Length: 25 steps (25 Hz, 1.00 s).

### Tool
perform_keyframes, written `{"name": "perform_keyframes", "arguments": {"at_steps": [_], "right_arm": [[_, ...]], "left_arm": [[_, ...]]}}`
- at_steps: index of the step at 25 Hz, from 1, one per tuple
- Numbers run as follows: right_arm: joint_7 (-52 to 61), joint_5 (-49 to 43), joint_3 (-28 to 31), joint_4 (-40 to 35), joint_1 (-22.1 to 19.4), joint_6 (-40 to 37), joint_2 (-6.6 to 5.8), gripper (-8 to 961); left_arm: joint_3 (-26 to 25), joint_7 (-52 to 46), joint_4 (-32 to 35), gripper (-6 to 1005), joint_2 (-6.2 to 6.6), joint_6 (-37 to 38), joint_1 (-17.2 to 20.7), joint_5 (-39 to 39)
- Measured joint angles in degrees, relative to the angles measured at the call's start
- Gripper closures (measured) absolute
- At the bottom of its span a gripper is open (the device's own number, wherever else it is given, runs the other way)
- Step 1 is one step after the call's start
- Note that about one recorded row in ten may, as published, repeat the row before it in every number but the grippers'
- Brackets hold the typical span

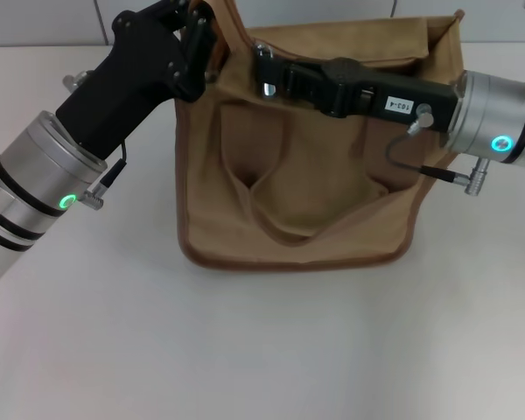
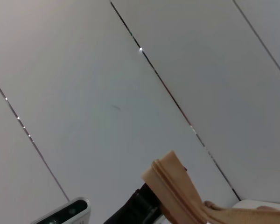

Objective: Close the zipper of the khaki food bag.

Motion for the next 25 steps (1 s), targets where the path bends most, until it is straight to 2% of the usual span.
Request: {"name": "perform_keyframes", "arguments": {"at_steps": [6, 18, 25], "right_arm": [[2.4, -0.2, 0.1, -3.4, -2.6, 0.1, -0.17, 955], [5.0, -1.5, 2.4, -4.6, -7.1, 0.0, -1.95, 955], [5.2, -1.5, 5.9, -4.7, -10.7, -0.5, -2.85, 954]], "left_arm": [[-0.5, 0.0, 0.1, 954, 0.12, 0.1, 0.5, 0.0], [-2.8, 0.0, 0.2, 953, 0.23, 0.1, 2.0, 0.0], [-3.3, 0.0, 0.3, 952, 0.33, 0.0, 2.5, 0.0]]}}
